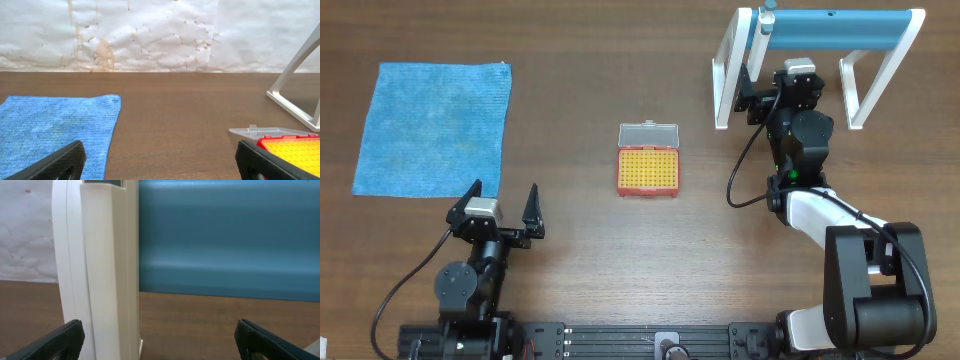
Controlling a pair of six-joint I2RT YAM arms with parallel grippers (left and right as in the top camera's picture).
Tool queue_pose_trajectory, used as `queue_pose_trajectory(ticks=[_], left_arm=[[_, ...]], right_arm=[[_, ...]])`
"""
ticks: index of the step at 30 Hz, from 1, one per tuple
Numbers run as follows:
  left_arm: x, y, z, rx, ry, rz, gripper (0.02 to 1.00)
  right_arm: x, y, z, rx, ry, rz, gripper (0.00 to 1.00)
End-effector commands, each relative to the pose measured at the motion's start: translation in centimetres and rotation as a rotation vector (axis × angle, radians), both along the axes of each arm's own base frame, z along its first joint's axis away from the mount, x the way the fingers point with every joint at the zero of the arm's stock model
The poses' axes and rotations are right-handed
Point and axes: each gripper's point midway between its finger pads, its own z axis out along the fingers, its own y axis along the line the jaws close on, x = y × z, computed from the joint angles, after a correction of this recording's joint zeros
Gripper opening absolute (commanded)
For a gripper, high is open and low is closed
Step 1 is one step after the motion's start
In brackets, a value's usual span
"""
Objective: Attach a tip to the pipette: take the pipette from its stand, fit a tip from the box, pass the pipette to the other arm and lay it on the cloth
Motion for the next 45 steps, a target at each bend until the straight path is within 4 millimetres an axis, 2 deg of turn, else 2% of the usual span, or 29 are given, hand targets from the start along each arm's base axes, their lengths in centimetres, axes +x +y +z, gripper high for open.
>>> queue_pose_trajectory(ticks=[1, 9, 18, 26, 27, 28, 29, 30, 32, 37, 42, 45], left_arm=[[0.0, 0.0, -0.1, -0.012, 0.004, 0.003, 0.965], [0.0, 0.0, -0.1, -0.012, 0.003, 0.003, 0.967], [0.0, 0.0, -0.1, -0.012, 0.003, 0.003, 0.965], [0.0, 0.0, -0.1, -0.012, 0.004, 0.003, 0.965], [0.0, 0.0, -0.1, -0.012, 0.004, 0.003, 0.965], [0.0, 0.0, -0.1, -0.012, 0.003, 0.003, 0.965], [0.0, 0.0, -0.1, -0.012, 0.003, 0.003, 0.965], [0.0, 0.0, -0.1, -0.012, 0.003, 0.003, 0.965], [0.0, 0.0, -0.1, -0.012, 0.003, 0.003, 0.965], [0.0, 0.0, -0.1, -0.012, 0.004, 0.003, 0.965], [0.0, 0.0, -0.1, -0.012, 0.003, 0.003, 0.965], [0.0, 0.0, -0.1, -0.012, 0.003, 0.003, 0.965]], right_arm=[[0.5, -0.9, 0.2, -0.029, -0.006, -0.028, 0.972], [1.2, -1.1, -0.7, -0.03, 0.016, -0.031, 0.972], [2.6, -0.9, -0.1, -0.028, -0.002, -0.023, 0.972], [2.9, -0.9, -0.6, -0.028, 0.008, -0.022, 0.972], [2.9, -0.9, -0.6, -0.028, 0.007, -0.02, 0.93], [2.9, -0.7, -0.6, -0.027, 0.007, -0.008, 0.759], [2.9, 0.0, -0.5, -0.025, 0.002, 0.032, 0.299], [2.7, 0.9, -0.4, -0.023, -0.004, 0.083, 0.084], [2.6, 1.8, -0.2, -0.021, -0.01, 0.136, 0.082], [2.5, 1.8, 0.1, -0.022, -0.017, 0.136, 0.082], [1.9, 1.8, 2.9, -0.025, -0.072, 0.135, 0.08], [1.6, 1.8, 3.6, -0.026, -0.086, 0.135, 0.082]])
